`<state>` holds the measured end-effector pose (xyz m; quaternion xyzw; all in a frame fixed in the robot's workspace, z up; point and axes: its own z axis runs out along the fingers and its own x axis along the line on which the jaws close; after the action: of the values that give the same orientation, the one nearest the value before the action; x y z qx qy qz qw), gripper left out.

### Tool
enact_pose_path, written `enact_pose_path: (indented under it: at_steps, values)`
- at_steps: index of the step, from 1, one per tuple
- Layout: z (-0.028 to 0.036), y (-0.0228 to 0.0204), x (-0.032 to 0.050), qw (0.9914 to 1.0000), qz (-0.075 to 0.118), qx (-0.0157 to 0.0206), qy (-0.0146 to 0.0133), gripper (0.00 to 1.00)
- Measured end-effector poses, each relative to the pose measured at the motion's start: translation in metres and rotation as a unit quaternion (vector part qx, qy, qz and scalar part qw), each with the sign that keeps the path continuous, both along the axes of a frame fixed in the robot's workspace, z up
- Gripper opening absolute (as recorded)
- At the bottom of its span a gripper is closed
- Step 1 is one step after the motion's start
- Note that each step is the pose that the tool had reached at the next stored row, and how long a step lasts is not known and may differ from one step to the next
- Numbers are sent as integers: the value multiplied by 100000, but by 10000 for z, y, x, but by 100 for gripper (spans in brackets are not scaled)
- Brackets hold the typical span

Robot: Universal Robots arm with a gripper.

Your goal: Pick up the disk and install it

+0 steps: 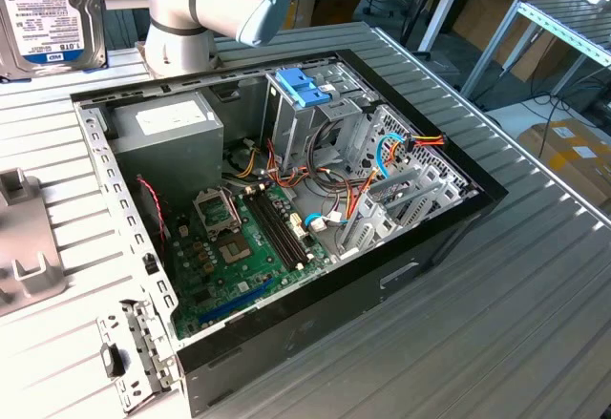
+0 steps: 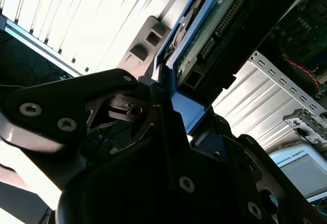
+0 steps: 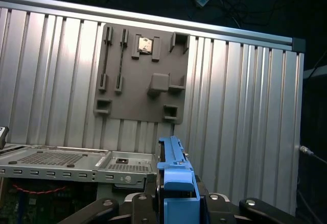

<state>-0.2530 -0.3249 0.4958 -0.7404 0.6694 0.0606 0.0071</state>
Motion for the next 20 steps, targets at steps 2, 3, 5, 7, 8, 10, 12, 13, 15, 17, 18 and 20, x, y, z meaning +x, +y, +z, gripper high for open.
enact_pose_path:
  at_steps: [2, 3, 5, 7, 8, 10, 12, 13, 15, 17, 18, 20]
  values:
    - [0, 0, 8, 100000, 0, -5, 4, 37]
    - [-1, 0, 12, 100000, 1, -2, 4, 37]
    - [-2, 0, 22, 100000, 2, -4, 5, 37]
    - [-2, 0, 28, 100000, 1, -5, 2, 37]
    - [-2, 0, 30, 100000, 0, -5, 4, 37]
    - [-3, 0, 37, 100000, 2, -6, 3, 37]
    - [-4, 0, 44, 100000, 1, -8, 1, 37]
    - [-4, 0, 48, 100000, 1, -9, 3, 37]
    - [-5, 0, 53, 100000, -2, -8, 1, 37]
    - [-5, 0, 59, 100000, 1, -12, 4, 37]
    - [-5, 0, 62, 100000, 1, -12, 4, 37]
    - [-6, 0, 69, 100000, 1, -12, 1, 37]
